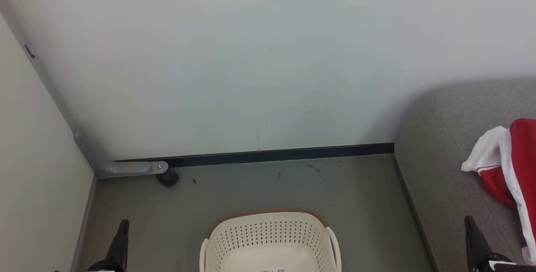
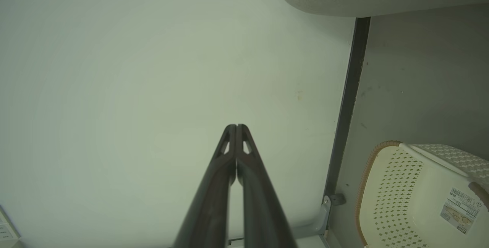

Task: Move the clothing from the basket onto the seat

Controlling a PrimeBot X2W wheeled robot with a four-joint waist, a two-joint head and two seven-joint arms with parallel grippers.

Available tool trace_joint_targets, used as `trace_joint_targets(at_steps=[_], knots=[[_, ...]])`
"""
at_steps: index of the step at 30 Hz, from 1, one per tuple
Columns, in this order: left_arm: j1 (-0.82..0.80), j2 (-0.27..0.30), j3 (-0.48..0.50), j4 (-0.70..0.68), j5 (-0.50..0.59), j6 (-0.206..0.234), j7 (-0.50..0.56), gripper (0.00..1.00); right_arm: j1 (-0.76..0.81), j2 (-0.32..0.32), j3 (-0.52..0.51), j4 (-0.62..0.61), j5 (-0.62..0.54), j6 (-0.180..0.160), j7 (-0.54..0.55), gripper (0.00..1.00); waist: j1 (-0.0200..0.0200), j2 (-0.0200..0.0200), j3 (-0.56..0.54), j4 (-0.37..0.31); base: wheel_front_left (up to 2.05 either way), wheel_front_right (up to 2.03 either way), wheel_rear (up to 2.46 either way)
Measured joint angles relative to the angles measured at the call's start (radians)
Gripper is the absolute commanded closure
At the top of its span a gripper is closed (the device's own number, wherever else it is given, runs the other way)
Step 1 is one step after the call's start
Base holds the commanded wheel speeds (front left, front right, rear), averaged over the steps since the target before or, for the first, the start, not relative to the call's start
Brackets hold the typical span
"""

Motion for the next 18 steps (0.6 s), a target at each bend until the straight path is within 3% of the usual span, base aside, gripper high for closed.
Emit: trace_joint_targets(at_steps=[18], knots=[[0.000, 0.000, 0.000, 0.000, 0.000, 0.000, 0.000, 1.00, 0.000, 0.000, 0.000, 0.000, 0.000, 0.000, 0.000, 1.00, 0.0002, 0.0000, 0.000, 0.000, 0.00, 0.00, 0.00]])
